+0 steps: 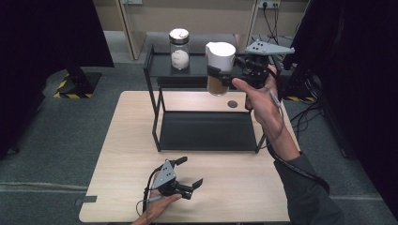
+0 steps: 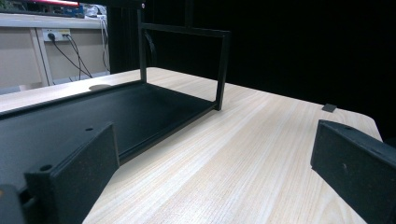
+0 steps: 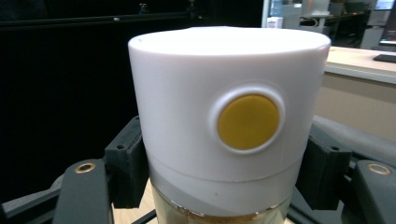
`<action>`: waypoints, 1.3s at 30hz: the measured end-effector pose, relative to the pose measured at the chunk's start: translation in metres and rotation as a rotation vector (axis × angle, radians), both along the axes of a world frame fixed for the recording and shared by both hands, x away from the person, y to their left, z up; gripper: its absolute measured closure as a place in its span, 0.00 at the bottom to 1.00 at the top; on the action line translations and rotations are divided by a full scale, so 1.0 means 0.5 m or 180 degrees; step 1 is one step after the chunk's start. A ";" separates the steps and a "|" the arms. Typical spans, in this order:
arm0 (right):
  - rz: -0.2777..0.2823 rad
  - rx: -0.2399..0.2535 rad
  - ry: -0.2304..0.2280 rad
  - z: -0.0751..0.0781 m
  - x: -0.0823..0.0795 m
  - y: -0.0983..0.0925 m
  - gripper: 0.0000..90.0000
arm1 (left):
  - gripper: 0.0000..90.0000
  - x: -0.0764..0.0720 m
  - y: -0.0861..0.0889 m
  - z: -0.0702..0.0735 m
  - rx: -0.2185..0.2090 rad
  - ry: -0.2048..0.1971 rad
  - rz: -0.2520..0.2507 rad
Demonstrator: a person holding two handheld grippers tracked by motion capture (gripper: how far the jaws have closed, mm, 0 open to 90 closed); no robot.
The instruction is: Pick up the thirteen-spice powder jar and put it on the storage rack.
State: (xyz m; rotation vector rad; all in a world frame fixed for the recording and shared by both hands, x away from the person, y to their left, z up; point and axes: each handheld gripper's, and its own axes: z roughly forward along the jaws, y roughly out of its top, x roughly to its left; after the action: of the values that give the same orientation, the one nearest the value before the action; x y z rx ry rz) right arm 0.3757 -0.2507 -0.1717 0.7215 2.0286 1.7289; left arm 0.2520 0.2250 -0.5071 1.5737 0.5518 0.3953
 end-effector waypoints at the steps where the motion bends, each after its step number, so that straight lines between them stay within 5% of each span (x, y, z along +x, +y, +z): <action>1: -0.0024 -0.0004 0.0001 0.003 0.002 0.001 0.34 | 0.01 0.000 0.000 0.000 -0.0001 -0.0001 0.0000; 23: -0.0564 -0.0104 0.0037 0.034 0.071 0.056 0.34 | 0.01 0.000 0.001 -0.001 -0.0006 0.0015 -0.0010; 39: -0.0848 -0.0130 0.0067 0.025 0.106 0.073 0.34 | 0.00 0.000 0.001 -0.001 -0.0010 0.0010 -0.0020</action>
State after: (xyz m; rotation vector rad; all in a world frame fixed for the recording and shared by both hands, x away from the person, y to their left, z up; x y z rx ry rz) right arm 0.4289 -0.2144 -0.1592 0.9518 1.8770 1.5301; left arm 0.2520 0.2254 -0.5078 1.5729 0.5496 0.3871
